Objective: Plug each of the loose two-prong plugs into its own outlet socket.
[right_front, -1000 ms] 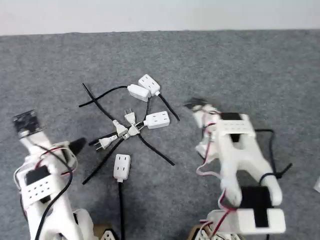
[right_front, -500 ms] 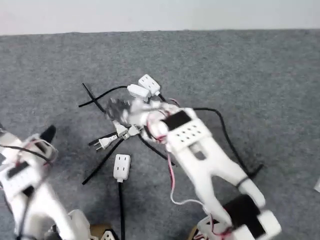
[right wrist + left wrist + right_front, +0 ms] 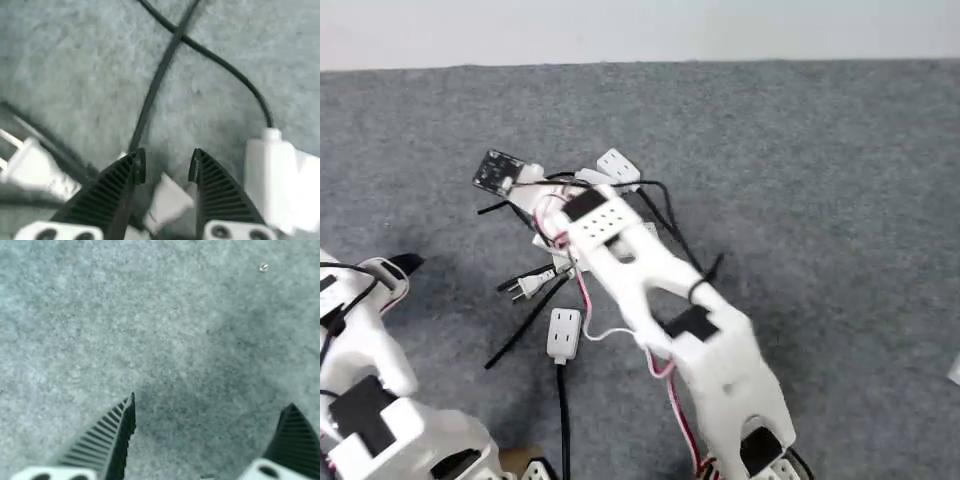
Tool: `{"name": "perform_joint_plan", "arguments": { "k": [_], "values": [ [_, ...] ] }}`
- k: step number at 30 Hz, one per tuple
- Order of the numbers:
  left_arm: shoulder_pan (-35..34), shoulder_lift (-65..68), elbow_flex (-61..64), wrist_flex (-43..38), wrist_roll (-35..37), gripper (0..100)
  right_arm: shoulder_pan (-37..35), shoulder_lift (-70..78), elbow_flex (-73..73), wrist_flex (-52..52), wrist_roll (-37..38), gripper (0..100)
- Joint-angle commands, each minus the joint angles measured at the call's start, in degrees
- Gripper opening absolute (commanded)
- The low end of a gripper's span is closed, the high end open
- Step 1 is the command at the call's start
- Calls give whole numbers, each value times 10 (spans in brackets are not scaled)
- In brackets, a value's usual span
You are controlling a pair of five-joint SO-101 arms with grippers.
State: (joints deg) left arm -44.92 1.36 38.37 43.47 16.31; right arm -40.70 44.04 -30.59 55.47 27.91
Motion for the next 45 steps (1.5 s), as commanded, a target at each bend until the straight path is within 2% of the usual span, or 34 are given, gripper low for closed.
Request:
{"name": "perform_joint_plan", "arguments": {
  "k": [1, 9, 15, 22, 28, 32, 39, 45],
  "values": [
    [-1, -4, -26, 4, 5, 412, -12, 92, -207, 61, -45, 144],
    [-1, -3, -26, 4, 4, 412, -14, 282, -505, 211, -51, 144],
    [-1, -3, -26, 4, 4, 412, -15, 336, -664, 313, -56, 144],
    [-1, -3, -25, 4, 4, 412, -29, 282, -656, 337, -98, 144],
    [-1, -3, -25, 5, 4, 412, -61, 286, -656, 409, -101, 141],
    [-1, -3, -25, 5, 4, 412, -52, 293, -652, 410, -115, 141],
    [-1, -3, -25, 5, 4, 412, -8, 329, -651, 373, -110, 143],
    [-2, -2, -25, 5, 4, 412, -25, 352, -653, 379, -63, 139]
  ]
}}
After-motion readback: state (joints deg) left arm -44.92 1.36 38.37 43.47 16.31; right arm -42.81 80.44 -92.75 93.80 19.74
